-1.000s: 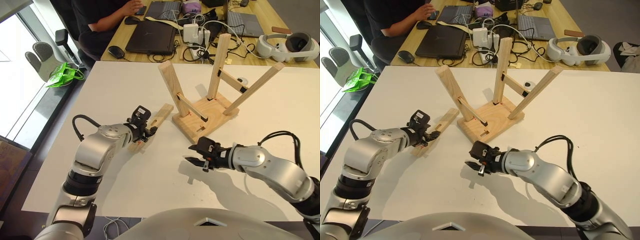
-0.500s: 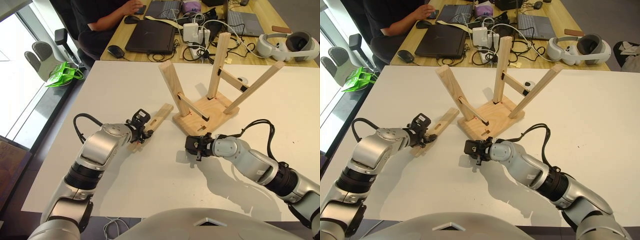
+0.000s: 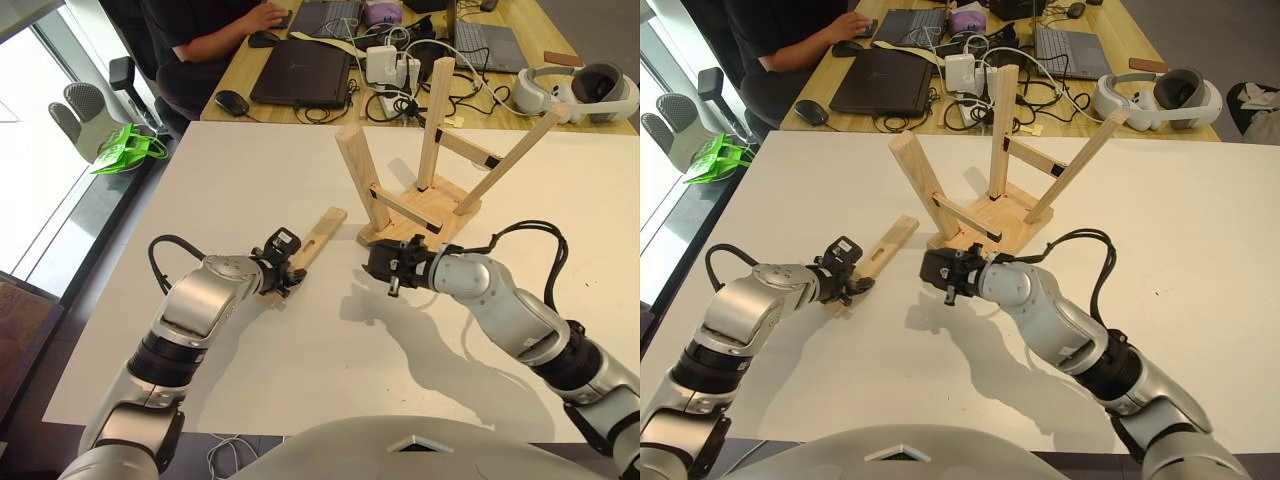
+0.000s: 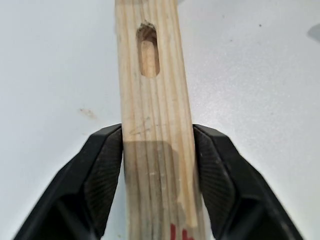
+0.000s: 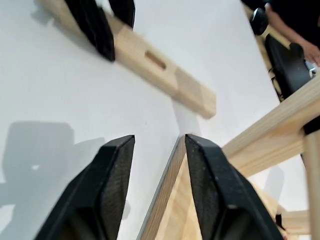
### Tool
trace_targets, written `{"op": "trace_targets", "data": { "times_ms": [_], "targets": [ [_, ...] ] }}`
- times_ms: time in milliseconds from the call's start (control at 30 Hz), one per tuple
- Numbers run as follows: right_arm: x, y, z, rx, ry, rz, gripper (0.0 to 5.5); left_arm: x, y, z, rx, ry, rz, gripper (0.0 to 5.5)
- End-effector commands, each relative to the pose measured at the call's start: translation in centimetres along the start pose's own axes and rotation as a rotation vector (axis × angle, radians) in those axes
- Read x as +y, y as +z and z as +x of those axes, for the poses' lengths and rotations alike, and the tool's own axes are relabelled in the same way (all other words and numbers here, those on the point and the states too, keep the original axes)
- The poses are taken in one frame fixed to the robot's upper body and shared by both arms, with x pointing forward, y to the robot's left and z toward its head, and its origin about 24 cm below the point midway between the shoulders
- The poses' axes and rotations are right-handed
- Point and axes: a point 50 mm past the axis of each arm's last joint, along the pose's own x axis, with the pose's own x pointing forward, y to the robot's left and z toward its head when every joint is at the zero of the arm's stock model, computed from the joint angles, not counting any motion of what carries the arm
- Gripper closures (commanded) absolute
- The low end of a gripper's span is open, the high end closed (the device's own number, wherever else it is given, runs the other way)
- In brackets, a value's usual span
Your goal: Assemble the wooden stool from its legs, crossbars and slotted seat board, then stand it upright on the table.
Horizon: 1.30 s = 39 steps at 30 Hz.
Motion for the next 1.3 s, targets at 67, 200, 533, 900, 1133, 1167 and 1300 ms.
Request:
{"op": "trace_targets", "data": {
  "times_ms": [67, 200, 533, 900, 1133, 1167, 1300],
  "targets": [
    [-2.3, 3.7, 0.1, -0.258, -0.243, 0.271, 3.63, 0.7, -1.0, -0.2, 0.027, 0.033, -0.008, 3.48],
    [-3.4, 5.9, -0.3, -0.434, -0.314, 0.475, 3.63, 1.5, -0.8, -0.5, 0.000, 0.083, -0.018, 3.48],
    [-5.9, 6.8, -1.8, -0.758, -0.299, 1.117, 2.89, 8.0, 2.5, -7.7, -0.314, 0.603, -0.026, 3.48],
    [-10.1, 8.9, -5.1, -1.054, -0.140, 1.117, 2.16, 4.3, 12.0, -13.8, -1.004, 0.634, 0.389, 3.48],
    [-11.1, 9.3, -6.1, -1.122, -0.069, 1.105, 2.16, 0.3, 13.4, -12.7, -1.113, 0.422, 0.492, 3.48],
    [-11.2, 9.3, -6.1, -1.121, -0.068, 1.106, 2.16, 0.0, 13.5, -12.7, -1.123, 0.411, 0.502, 3.48],
    [-11.5, 9.1, -6.1, -1.113, -0.077, 1.111, 2.16, -1.3, 13.8, -12.8, -1.157, 0.350, 0.535, 3.48]
  ]
}}
